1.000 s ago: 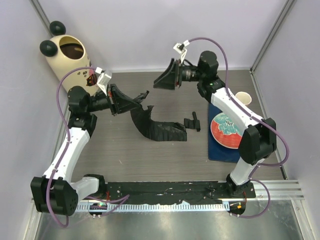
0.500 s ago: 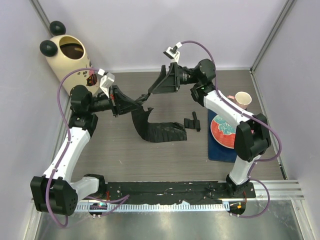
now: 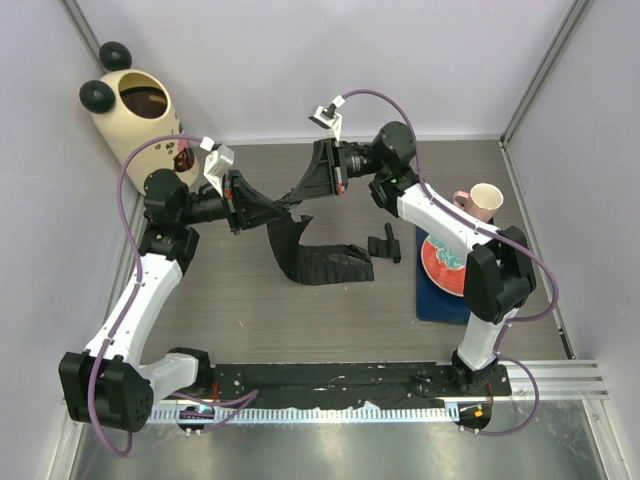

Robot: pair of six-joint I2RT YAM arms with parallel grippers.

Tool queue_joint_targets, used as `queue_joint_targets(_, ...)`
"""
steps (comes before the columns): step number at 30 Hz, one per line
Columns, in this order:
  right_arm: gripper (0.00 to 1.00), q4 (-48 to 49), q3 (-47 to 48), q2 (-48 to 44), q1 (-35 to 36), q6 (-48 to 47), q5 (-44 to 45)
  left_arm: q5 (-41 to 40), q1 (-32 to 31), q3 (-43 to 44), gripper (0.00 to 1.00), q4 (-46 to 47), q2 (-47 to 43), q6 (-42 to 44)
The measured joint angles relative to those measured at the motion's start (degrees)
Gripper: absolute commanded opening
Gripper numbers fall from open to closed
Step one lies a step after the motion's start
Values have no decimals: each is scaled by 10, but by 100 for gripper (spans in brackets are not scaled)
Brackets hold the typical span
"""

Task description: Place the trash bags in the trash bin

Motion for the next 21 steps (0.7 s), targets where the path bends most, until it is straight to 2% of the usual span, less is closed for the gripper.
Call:
queue_joint_targets(3,1,4,0,0,3,2,-2,-9,0,0,1,-8,0,7)
queue_joint_targets(5,1,9,0,0,3,1,0,-20,0,3,9,-35,0,25)
queue_joint_targets(6,1,9,0,0,3,-2,1,-27,-1,9,25,-59,0,42)
queue_joint_targets(9,1,-17,2,-2,-4,-41,6,-75,-2,41,53,-171,-1,118)
queue_joint_targets(11,1,-125,24,-5,-12,-128,23,-111,5,69,65,-253,-3,168)
queue_joint_targets(13,1,-256,63,-7,-16,-230,55,-134,11,87,66,-306,-10,219)
queue_joint_targets(15,1,-349,92,-10,-19,-303,87,-149,12,99,64,-340,-22,254)
queue_joint_targets(17,1,-407,97,-21,-19,-352,108,-159,4,115,62,-365,-35,284)
queue_joint_targets(21,1,-465,97,-33,-12,-399,123,-183,-30,144,58,-380,-43,331)
